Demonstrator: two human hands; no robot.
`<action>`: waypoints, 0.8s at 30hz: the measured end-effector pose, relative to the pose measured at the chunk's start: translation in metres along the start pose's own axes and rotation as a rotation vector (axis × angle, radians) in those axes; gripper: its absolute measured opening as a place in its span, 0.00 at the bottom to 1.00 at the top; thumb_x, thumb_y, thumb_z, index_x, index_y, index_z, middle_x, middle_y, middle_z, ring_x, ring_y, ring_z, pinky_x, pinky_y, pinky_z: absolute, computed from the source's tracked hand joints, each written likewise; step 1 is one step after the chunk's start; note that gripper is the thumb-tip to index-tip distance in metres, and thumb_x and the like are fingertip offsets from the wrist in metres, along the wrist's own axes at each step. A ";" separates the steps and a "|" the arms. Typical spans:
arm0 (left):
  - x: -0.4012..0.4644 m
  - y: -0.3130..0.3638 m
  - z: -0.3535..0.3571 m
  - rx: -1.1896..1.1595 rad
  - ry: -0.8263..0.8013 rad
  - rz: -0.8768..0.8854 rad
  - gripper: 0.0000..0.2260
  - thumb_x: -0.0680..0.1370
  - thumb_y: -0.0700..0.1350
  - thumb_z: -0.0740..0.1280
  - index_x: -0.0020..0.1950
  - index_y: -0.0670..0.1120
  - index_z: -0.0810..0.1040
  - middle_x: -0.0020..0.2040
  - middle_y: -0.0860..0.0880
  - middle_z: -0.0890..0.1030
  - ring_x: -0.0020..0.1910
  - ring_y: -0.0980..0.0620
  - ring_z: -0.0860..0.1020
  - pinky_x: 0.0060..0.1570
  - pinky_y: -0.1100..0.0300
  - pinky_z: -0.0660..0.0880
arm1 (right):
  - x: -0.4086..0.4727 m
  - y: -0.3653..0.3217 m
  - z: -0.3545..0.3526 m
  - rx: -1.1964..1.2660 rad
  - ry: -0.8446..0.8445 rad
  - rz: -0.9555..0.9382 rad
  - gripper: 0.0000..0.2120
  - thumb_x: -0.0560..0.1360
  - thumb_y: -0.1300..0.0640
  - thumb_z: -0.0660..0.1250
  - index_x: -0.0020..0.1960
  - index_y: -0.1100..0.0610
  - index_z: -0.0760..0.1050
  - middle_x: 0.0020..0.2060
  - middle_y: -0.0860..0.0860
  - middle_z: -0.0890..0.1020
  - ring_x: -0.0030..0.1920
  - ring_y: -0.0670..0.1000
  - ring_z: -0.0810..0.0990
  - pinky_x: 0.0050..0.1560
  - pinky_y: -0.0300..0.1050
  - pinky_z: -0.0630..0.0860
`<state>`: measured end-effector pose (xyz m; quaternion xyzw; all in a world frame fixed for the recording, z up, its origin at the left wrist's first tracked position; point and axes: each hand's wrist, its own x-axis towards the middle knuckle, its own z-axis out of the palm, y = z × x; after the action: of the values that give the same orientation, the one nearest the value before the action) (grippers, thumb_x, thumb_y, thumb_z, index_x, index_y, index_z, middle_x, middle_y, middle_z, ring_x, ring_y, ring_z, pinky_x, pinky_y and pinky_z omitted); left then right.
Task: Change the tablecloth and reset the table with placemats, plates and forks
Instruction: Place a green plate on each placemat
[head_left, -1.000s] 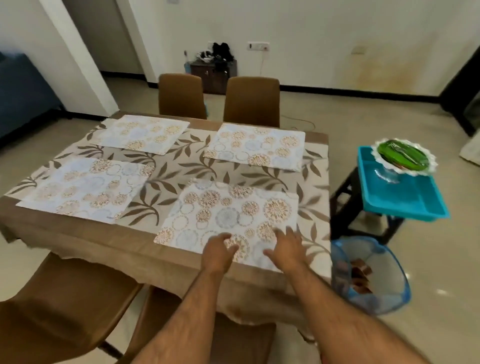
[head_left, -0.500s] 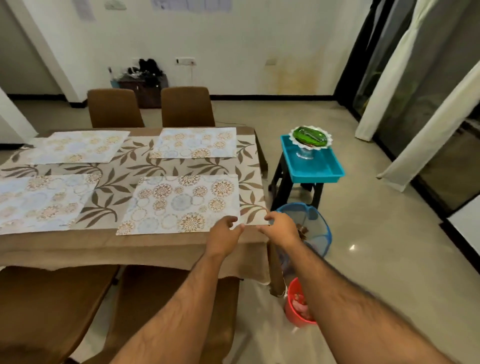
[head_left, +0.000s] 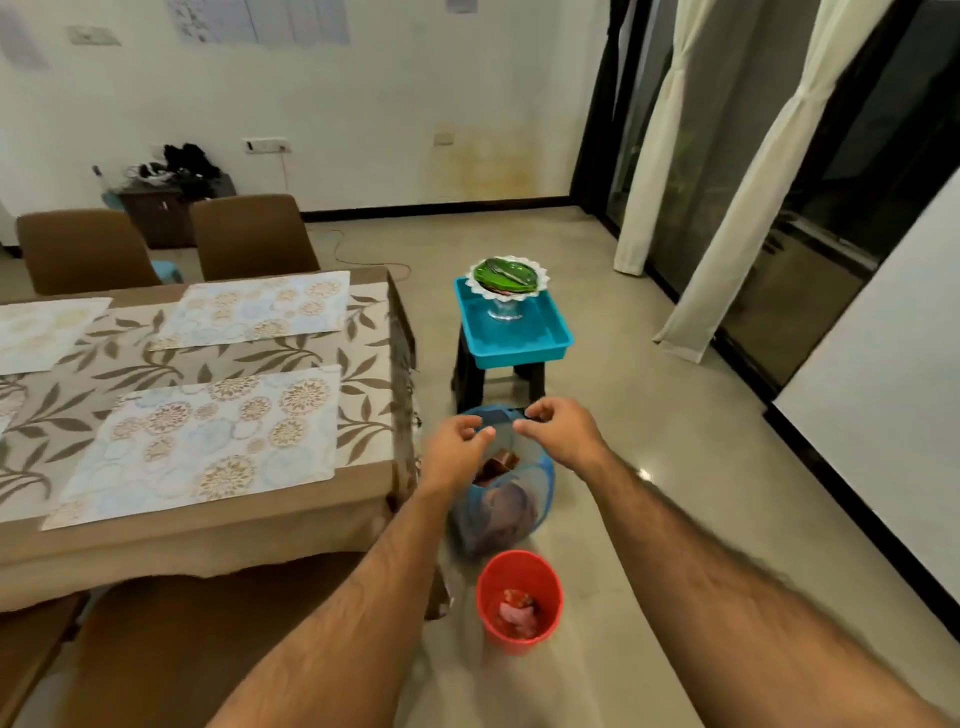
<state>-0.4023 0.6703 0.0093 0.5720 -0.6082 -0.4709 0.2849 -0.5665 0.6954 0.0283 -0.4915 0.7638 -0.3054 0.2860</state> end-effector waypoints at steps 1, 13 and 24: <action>0.005 0.011 0.026 -0.017 -0.011 0.002 0.17 0.78 0.48 0.68 0.65 0.44 0.76 0.59 0.46 0.81 0.55 0.50 0.79 0.51 0.61 0.74 | 0.007 0.016 -0.022 0.004 0.000 0.004 0.14 0.71 0.50 0.75 0.53 0.56 0.81 0.46 0.50 0.82 0.49 0.50 0.80 0.49 0.42 0.73; 0.085 0.126 0.221 -0.077 -0.034 0.016 0.16 0.76 0.50 0.70 0.63 0.46 0.77 0.57 0.47 0.82 0.55 0.51 0.80 0.60 0.50 0.76 | 0.109 0.138 -0.189 0.179 0.072 0.053 0.13 0.71 0.48 0.74 0.52 0.52 0.80 0.45 0.50 0.82 0.47 0.52 0.81 0.51 0.57 0.81; 0.256 0.170 0.292 -0.082 0.009 -0.039 0.16 0.78 0.50 0.68 0.65 0.48 0.75 0.59 0.49 0.80 0.56 0.53 0.79 0.59 0.52 0.77 | 0.300 0.178 -0.233 0.212 -0.053 0.050 0.14 0.73 0.48 0.72 0.55 0.53 0.78 0.48 0.50 0.82 0.47 0.49 0.81 0.47 0.52 0.83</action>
<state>-0.7801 0.4784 -0.0023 0.5738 -0.5759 -0.4984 0.3013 -0.9466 0.5197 0.0051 -0.4471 0.7315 -0.3640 0.3641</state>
